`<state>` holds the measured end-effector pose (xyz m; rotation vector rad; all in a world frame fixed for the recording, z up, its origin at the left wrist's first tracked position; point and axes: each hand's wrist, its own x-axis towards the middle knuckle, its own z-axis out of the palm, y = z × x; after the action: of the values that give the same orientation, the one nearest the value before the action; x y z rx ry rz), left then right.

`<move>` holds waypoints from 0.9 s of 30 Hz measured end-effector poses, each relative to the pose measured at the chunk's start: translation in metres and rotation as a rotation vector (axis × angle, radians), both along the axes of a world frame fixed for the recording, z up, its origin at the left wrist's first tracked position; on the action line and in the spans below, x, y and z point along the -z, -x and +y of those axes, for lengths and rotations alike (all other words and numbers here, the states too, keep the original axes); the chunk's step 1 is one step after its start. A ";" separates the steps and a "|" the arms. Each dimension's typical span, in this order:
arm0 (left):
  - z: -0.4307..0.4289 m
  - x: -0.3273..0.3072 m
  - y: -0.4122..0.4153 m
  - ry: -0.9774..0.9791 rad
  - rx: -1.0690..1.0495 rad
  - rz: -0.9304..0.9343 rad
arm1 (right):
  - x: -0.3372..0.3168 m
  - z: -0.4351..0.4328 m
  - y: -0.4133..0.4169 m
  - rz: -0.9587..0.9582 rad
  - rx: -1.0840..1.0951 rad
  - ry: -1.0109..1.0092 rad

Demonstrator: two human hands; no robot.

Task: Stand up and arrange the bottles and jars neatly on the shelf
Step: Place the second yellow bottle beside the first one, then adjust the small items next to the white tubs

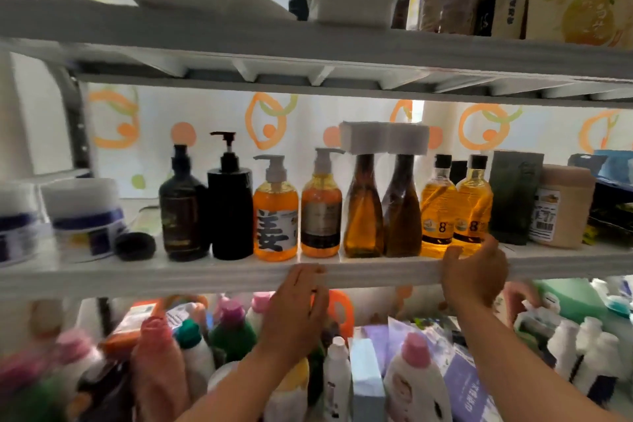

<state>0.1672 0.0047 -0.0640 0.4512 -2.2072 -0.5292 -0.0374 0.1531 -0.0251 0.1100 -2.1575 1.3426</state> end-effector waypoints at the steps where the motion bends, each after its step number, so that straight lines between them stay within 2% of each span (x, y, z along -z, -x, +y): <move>1: -0.011 -0.001 -0.014 -0.029 -0.038 0.076 | 0.001 -0.009 -0.016 0.078 0.027 -0.018; 4: -0.040 -0.012 -0.052 -0.135 -0.154 0.204 | 0.012 -0.049 -0.066 0.337 -0.093 -0.034; 8: -0.077 -0.021 -0.095 -0.131 -0.261 0.232 | 0.027 -0.106 -0.147 0.616 -0.437 -0.058; 12: -0.106 -0.030 -0.137 -0.050 -0.389 0.231 | 0.028 -0.155 -0.211 0.678 -0.829 -0.192; 15: -0.127 -0.033 -0.163 0.055 -0.490 0.183 | 0.019 -0.192 -0.248 0.564 -1.004 -0.274; 18: -0.148 -0.035 -0.178 0.199 -0.519 0.051 | 0.010 -0.222 -0.279 0.479 -1.079 -0.280; 20: -0.161 -0.039 -0.182 0.323 -0.501 -0.028 | 0.003 -0.241 -0.294 0.525 -1.098 -0.298; 23: -0.180 -0.042 -0.183 0.543 -0.447 -0.288 | 0.003 -0.270 -0.302 0.623 -1.073 -0.447; 24: -0.184 -0.041 -0.184 0.506 -0.418 -0.369 | 0.005 -0.278 -0.302 0.644 -1.050 -0.515; 27: -0.197 -0.035 -0.187 0.402 -0.364 -0.405 | 0.009 -0.292 -0.304 0.678 -0.933 -0.626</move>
<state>0.3541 -0.1925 -0.0292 0.7697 -2.4499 0.2201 0.2667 -0.1389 -0.0345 1.7049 -1.8391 0.7556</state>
